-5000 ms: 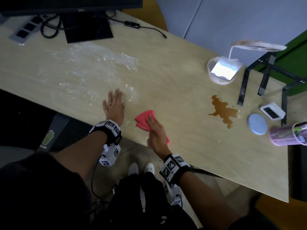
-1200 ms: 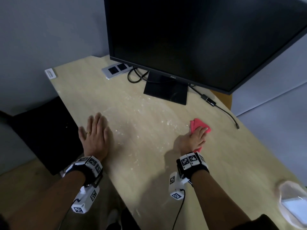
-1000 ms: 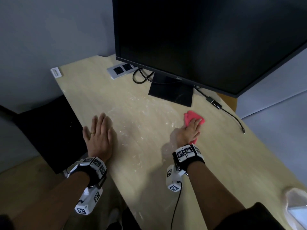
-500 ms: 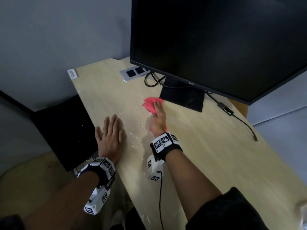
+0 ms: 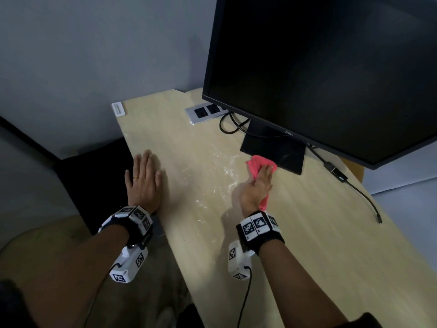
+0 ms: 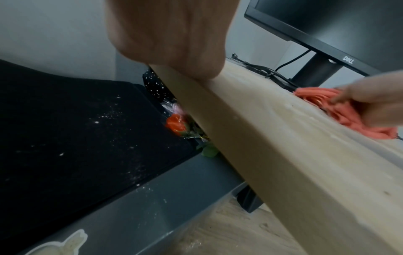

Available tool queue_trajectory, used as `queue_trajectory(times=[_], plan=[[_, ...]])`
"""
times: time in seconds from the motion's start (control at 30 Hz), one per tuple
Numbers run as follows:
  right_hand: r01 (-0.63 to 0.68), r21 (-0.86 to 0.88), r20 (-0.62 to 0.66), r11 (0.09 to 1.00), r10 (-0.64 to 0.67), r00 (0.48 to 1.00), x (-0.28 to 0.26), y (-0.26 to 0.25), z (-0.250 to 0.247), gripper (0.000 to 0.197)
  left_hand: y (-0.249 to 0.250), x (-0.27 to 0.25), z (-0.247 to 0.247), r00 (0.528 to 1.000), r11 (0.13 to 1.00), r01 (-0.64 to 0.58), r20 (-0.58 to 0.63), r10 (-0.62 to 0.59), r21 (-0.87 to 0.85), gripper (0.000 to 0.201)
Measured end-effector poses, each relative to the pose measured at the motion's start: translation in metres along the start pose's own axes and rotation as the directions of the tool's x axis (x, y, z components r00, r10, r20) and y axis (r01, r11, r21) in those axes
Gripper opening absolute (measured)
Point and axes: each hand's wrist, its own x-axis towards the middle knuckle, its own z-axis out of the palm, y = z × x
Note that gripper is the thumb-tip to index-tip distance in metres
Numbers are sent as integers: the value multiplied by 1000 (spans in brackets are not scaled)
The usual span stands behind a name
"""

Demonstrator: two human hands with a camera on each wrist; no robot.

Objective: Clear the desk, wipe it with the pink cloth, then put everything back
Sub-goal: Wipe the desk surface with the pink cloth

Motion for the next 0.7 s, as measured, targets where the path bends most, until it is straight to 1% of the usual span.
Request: queue_trajectory(times=[0.1,0.23,0.33,0.4,0.5,0.53,0.6,0.63,0.67,0.7], plan=[[7,-86,67,996,-1,998,-1,-24,25,66,1,0,3,1000,998,-5,-22,3,-59,62],[-13,-167,84,986,28,996,-9,-55,54,68,3,-1,5,999,997,8,-41,-12,-79,59],[82,-156,182,984,-53,982,-14,-73,73,67,2,-1,7,999,997,13,-46,-17,-76,59],[196,-115,270,974,-159,949,-15,-83,84,66,0,0,9,999,998,12,-46,-15,-57,59],[350,-50,406,936,-301,863,-11,-85,91,64,-3,2,10,999,999,17,-42,-19,-39,60],[390,10,451,921,-352,820,-10,-82,91,63,-2,2,10,999,999,18,-43,-20,-37,60],[464,153,534,873,-468,704,-10,-69,90,58,-1,2,10,999,1000,19,-43,-20,-22,60],[477,205,574,855,-500,648,-13,-66,87,55,-1,2,9,999,1000,20,-43,-21,-15,60],[464,250,607,850,-511,608,-17,-61,86,49,0,2,8,999,1000,21,-41,-21,-10,61],[418,305,639,856,-509,576,-22,-59,81,44,0,2,8,999,1000,21,-37,-21,-6,61]])
